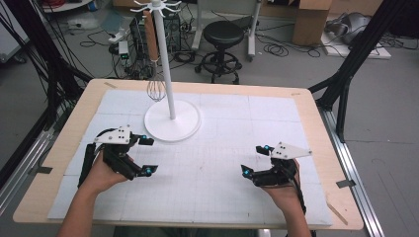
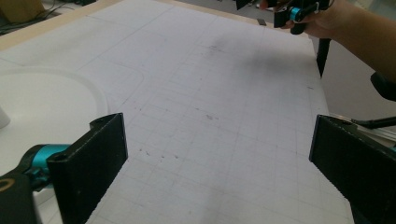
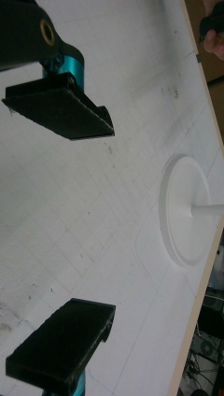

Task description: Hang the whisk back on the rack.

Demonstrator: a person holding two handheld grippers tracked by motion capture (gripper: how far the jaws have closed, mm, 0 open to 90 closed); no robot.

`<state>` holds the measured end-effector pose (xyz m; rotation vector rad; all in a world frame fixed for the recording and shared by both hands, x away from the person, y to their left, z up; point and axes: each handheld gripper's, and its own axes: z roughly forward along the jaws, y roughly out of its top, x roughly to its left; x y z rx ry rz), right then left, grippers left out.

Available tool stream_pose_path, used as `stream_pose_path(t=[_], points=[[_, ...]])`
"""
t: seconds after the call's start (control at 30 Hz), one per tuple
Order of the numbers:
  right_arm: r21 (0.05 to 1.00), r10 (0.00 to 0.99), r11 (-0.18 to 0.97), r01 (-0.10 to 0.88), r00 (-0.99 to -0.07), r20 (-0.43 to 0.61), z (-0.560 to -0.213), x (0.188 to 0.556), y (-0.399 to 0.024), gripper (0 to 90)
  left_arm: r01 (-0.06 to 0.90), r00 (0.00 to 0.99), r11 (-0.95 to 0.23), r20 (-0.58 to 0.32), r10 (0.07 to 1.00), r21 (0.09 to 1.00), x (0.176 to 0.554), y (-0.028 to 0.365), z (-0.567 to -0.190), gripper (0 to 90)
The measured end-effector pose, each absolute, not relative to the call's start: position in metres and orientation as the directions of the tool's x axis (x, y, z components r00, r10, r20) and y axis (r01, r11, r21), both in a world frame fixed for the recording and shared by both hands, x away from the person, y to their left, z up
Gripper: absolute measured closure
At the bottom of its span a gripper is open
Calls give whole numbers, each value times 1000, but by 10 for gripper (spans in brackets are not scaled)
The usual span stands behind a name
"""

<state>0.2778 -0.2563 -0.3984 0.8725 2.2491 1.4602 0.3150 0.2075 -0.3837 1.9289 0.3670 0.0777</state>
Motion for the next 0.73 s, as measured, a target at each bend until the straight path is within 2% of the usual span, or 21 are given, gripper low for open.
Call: stream_pose_path(t=[0.73], points=[[886,640,318,338,-766,63,-405,280,-252,113,240,936,-344,-123,329,908,319,209,-390,50]])
